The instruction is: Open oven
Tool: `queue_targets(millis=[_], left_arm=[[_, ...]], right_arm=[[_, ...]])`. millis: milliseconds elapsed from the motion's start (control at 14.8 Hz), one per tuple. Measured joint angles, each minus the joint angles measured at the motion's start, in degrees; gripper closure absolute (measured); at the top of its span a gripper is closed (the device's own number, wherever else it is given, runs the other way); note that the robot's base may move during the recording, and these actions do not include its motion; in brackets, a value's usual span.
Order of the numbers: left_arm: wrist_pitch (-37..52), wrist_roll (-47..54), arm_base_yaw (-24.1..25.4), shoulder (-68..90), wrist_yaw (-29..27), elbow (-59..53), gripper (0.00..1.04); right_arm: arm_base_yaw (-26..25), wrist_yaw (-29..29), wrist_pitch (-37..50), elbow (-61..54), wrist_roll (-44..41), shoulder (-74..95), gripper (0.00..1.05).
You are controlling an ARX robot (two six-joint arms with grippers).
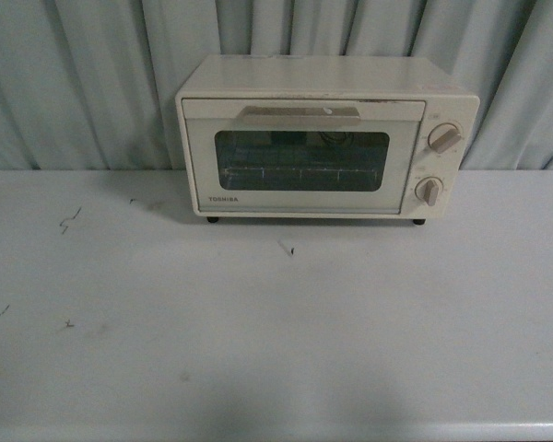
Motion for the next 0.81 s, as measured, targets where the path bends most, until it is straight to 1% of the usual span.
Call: queue_targets(millis=[809], left_arm=[[0.0, 0.0, 0.0, 0.0, 0.0, 0.0, 0.07]], right_arm=[[0.0, 0.0, 0.0, 0.0, 0.0, 0.0, 0.06]])
